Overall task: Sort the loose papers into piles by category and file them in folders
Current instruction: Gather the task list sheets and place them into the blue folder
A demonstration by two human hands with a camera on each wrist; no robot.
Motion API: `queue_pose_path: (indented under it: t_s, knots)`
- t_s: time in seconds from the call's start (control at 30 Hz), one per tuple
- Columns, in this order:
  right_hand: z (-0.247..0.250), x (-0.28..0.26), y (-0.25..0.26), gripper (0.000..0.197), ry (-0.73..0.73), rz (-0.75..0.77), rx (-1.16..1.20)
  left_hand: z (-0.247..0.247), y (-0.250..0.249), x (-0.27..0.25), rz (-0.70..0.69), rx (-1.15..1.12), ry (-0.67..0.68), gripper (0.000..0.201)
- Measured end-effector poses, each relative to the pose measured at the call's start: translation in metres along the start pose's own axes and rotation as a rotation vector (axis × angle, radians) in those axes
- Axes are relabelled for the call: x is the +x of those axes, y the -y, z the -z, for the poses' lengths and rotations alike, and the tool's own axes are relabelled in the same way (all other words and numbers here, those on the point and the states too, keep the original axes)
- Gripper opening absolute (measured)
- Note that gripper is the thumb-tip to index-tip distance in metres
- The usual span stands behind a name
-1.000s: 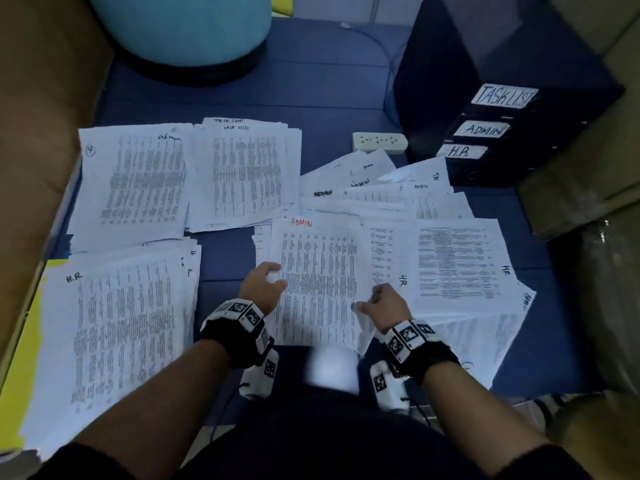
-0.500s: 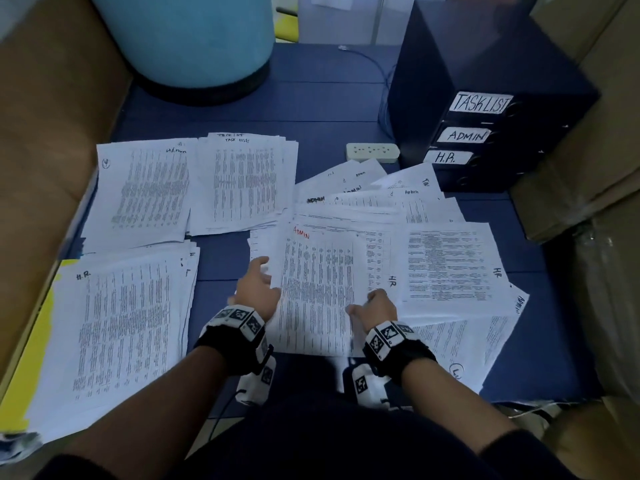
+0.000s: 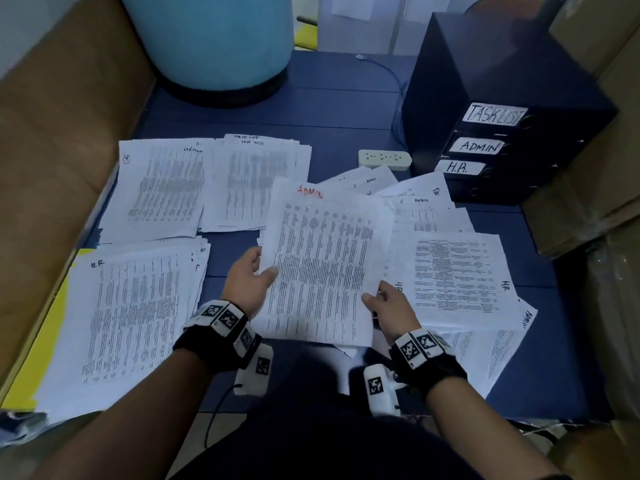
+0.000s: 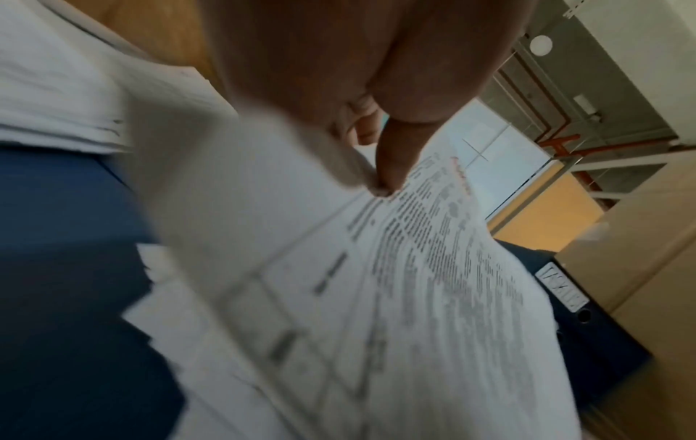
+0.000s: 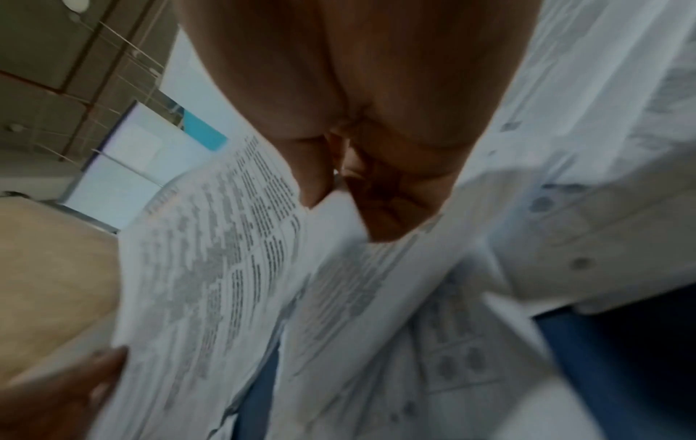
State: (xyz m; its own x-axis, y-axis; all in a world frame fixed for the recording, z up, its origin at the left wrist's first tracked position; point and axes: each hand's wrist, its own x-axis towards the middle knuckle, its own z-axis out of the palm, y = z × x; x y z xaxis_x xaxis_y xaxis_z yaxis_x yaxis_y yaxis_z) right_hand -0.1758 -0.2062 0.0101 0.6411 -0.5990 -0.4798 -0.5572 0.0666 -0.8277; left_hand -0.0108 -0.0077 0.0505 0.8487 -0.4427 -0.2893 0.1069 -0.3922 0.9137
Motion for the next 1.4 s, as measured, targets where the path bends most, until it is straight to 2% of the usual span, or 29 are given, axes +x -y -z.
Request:
queue_pose_path:
  t_s: [0.13,0.23,0.3,0.37,0.43,0.57,0.6,0.7,0.8,0.93,1.1,1.27,1.4]
  knots:
    - [-0.027,0.007,0.026,0.027,0.022,0.054,-0.042,0.029,0.011,-0.009,0.066,0.122,-0.033,0.031]
    - [-0.061,0.008,0.042,0.011,0.144,0.067,-0.053,0.061,0.030,-0.011,0.120,0.176,-0.156,0.037]
    - [-0.088,0.004,0.048,0.004,0.275,0.033,-0.013,0.086,0.044,-0.010,0.174,0.182,-0.244,0.045]
    - [-0.115,-0.004,0.056,0.012,0.394,-0.008,-0.001,0.111,0.056,-0.008,0.198,0.151,-0.315,0.047]
    - [-0.139,-0.005,0.063,0.017,0.420,0.011,-0.055,0.134,0.062,-0.008,0.202,0.122,-0.355,0.042]
    - [-0.179,0.007,0.089,0.011,0.357,0.043,-0.014,0.170,0.071,0.002,0.235,0.000,-0.265,0.044]
    - [-0.188,0.010,0.099,0.006,0.352,0.042,-0.013,0.180,0.071,0.008,0.230,-0.006,-0.267,0.043]
    - [-0.201,0.020,0.121,0.011,0.344,0.049,-0.025,0.214,0.061,0.039,0.192,0.086,-0.349,0.038]
    - [-0.193,0.031,0.123,0.015,0.306,0.042,-0.077,0.252,0.050,0.086,0.157,0.163,-0.434,0.043]
    - [-0.163,0.037,0.104,0.021,0.204,-0.031,-0.124,0.284,0.046,0.153,0.227,0.183,-0.456,0.049]
    - [-0.131,0.034,0.078,0.027,0.098,-0.131,-0.227,0.305,0.084,0.226,0.366,0.193,-0.416,0.059]
    - [-0.118,0.033,0.071,0.023,0.009,-0.175,-0.200,0.293,0.088,0.229,0.406,0.448,-0.353,0.061]
    - [-0.119,0.040,0.070,0.020,-0.022,-0.201,-0.169,0.288,0.092,0.230,0.436,0.470,-0.349,0.065]
